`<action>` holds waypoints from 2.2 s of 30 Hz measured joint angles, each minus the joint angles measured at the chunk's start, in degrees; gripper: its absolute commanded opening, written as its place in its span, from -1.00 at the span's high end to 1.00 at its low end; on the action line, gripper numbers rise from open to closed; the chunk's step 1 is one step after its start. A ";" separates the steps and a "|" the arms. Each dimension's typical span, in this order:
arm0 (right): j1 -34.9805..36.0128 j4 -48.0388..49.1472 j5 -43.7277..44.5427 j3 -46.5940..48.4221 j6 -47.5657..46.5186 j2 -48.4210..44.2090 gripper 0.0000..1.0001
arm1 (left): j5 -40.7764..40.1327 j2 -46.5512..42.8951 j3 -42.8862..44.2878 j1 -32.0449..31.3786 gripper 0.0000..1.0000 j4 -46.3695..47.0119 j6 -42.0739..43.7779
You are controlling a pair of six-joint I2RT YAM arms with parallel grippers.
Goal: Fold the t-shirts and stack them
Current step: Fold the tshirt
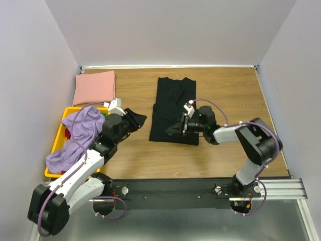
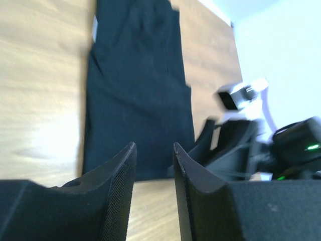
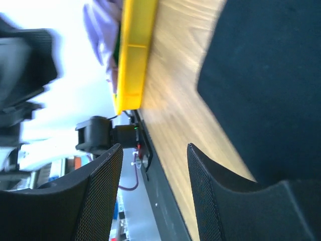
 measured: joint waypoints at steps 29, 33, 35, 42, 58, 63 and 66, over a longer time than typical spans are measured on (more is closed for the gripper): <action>0.90 -43.78 37.73 9.84 -18.29 -20.83 -0.24 | -8.96 21.11 14.73 -10.99 -0.22 -20.37 13.29; 0.90 -58.66 48.15 9.14 -19.76 -21.75 -0.23 | -10.12 27.56 17.31 -13.40 -0.22 -23.80 13.75; 0.92 -62.95 50.16 7.93 -19.82 -21.79 -0.22 | -10.29 29.22 17.97 -13.46 -0.22 -25.14 14.01; 0.98 -68.24 51.06 6.93 -19.85 -18.29 -0.15 | -10.51 32.68 20.11 -14.58 -0.21 -27.12 14.27; 3.98 -66.93 50.03 7.37 -19.76 -13.84 -0.07 | -10.51 32.63 20.13 -14.88 -0.20 -27.21 14.25; 6.08 -68.02 50.71 8.46 -19.52 -12.90 -0.06 | -10.51 32.63 20.13 -14.88 -0.19 -27.23 14.25; 6.97 -68.94 52.00 9.35 -19.26 -11.96 -0.04 | -10.51 32.63 20.13 -14.88 -0.20 -27.23 14.25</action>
